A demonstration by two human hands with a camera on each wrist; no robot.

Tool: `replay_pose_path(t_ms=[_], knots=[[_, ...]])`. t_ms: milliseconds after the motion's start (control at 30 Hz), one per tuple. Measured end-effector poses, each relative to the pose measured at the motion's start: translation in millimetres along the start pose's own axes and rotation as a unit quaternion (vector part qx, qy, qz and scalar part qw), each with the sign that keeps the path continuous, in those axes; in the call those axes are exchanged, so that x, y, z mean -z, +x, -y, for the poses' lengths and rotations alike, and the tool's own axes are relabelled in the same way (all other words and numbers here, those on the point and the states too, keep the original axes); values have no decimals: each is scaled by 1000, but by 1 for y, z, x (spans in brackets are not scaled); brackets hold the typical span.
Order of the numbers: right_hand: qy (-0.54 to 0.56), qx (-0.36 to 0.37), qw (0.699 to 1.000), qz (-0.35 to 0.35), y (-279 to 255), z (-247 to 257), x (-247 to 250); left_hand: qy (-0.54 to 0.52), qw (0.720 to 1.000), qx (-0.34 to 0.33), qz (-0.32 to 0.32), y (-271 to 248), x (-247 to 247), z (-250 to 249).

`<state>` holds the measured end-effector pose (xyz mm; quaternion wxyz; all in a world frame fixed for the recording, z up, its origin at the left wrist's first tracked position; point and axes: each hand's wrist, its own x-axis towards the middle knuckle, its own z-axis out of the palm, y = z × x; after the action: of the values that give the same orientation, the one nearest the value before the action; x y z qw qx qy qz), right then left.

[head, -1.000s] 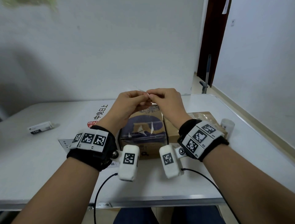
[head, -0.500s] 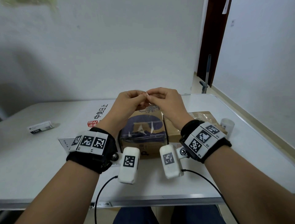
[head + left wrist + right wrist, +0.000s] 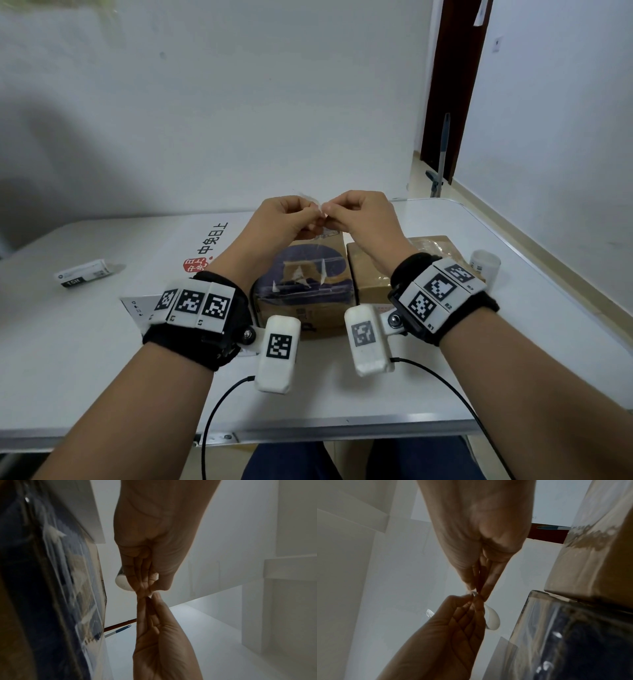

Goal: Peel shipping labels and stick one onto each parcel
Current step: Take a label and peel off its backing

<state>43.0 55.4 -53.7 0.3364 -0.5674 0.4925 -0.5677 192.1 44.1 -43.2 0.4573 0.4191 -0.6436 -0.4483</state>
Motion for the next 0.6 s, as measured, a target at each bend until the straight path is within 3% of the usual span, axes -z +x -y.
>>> replay_pose_path(t_ms=[100,233,433,600], knots=[[20,-36,999,4,4,-3,5,-1,1000,24,4,0,2,1],[135,-90,987,-1,9,-5,17,-15,998,67,-4,4,15,-1],[218,-108,970,2,4,-4,10,-212,974,77,-34,7,4,-6],[196,-86,977,2,5,-5,9,-173,981,77,-33,13,-4,-6]])
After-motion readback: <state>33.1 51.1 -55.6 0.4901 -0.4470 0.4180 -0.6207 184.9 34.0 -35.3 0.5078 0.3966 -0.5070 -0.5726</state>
